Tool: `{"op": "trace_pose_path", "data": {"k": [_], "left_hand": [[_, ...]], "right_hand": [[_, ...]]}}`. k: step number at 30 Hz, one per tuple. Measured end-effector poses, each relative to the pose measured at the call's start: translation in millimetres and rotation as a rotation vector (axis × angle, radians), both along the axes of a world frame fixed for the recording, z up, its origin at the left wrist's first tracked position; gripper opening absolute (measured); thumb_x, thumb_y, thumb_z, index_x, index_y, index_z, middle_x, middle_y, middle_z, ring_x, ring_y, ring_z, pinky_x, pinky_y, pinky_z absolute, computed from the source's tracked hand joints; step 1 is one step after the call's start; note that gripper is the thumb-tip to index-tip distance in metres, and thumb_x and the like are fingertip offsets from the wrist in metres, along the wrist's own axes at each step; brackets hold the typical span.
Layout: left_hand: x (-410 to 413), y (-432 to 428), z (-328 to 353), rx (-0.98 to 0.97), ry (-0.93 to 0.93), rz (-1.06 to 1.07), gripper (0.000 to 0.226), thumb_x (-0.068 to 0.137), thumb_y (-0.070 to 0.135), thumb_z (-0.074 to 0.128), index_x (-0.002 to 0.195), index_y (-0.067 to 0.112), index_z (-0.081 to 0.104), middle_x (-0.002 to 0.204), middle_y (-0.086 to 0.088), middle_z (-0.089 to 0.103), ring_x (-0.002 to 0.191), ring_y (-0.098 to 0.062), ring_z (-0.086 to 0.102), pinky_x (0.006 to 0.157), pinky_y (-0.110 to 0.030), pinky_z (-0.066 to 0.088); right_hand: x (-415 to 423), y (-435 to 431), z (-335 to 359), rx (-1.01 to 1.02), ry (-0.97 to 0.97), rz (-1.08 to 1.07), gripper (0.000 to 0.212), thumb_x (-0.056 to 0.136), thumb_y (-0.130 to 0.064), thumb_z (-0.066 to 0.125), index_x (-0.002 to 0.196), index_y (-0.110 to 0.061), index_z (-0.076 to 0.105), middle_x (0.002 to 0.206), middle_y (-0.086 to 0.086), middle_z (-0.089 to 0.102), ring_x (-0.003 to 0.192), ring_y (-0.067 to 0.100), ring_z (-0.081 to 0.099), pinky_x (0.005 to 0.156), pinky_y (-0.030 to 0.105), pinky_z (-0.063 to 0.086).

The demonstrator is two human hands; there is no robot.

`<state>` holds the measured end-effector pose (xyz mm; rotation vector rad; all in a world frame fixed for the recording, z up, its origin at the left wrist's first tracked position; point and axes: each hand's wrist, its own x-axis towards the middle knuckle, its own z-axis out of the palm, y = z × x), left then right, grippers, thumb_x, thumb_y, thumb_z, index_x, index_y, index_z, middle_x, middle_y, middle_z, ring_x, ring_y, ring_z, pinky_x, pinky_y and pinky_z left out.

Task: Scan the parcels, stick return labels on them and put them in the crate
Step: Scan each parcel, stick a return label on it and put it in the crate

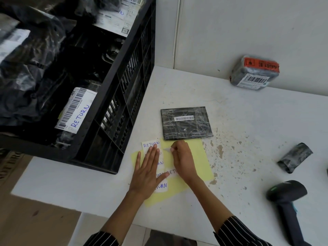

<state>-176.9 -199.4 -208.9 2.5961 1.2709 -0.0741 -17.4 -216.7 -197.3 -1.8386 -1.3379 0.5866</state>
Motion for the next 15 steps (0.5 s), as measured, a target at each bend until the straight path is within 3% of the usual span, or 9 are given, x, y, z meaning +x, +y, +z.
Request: {"op": "trace_pose_path", "data": {"k": [3, 6, 8, 11, 15], "left_hand": [[0, -1, 1, -0.005, 0.013, 0.006, 0.084, 0.093, 0.066, 0.011, 0.146, 0.003, 0.029, 0.155, -0.011, 0.023, 0.143, -0.02, 0.018, 0.111, -0.051, 0.014], [-1, 0, 2, -0.004, 0.013, 0.007, 0.084, 0.093, 0.067, 0.011, 0.145, 0.003, 0.03, 0.155, -0.011, 0.024, 0.143, -0.02, 0.018, 0.11, -0.053, 0.013], [-1, 1, 4, -0.003, 0.013, 0.007, 0.084, 0.092, 0.067, 0.011, 0.144, 0.004, 0.032, 0.154, -0.01, 0.026, 0.143, -0.019, 0.017, 0.11, -0.054, 0.012], [-1, 5, 8, 0.001, 0.017, -0.014, 0.084, 0.092, 0.068, 0.011, 0.142, 0.005, 0.033, 0.151, -0.01, 0.032, 0.141, -0.018, 0.021, 0.108, -0.055, 0.012], [0, 10, 13, 0.021, 0.001, -0.025, 0.087, 0.09, 0.071, 0.012, 0.134, 0.004, 0.046, 0.146, -0.012, 0.041, 0.135, -0.017, 0.03, 0.108, -0.053, 0.011]], "right_hand": [[8, -2, 10, -0.024, 0.151, -0.079, 0.015, 0.099, -0.011, 0.041, 0.084, -0.012, 0.043, 0.069, 0.001, 0.049, 0.058, 0.009, 0.04, 0.054, 0.018, 0.032], [15, -8, 19, -0.033, 0.274, -0.139, 0.015, 0.101, -0.015, 0.036, 0.086, -0.016, 0.038, 0.064, 0.002, 0.049, 0.051, 0.006, 0.04, 0.049, 0.019, 0.032], [17, -12, 18, -0.03, 0.344, -0.171, 0.014, 0.102, -0.02, 0.033, 0.089, -0.016, 0.037, 0.069, 0.003, 0.051, 0.056, 0.008, 0.045, 0.056, 0.025, 0.04], [17, -13, 15, -0.023, 0.447, -0.209, 0.014, 0.101, -0.034, 0.029, 0.091, -0.029, 0.037, 0.091, 0.013, 0.064, 0.079, 0.029, 0.061, 0.073, 0.042, 0.051], [19, -11, 17, -0.028, 0.52, -0.222, 0.013, 0.102, -0.035, 0.026, 0.092, -0.031, 0.035, 0.1, 0.007, 0.068, 0.09, 0.022, 0.066, 0.08, 0.036, 0.054]]}}
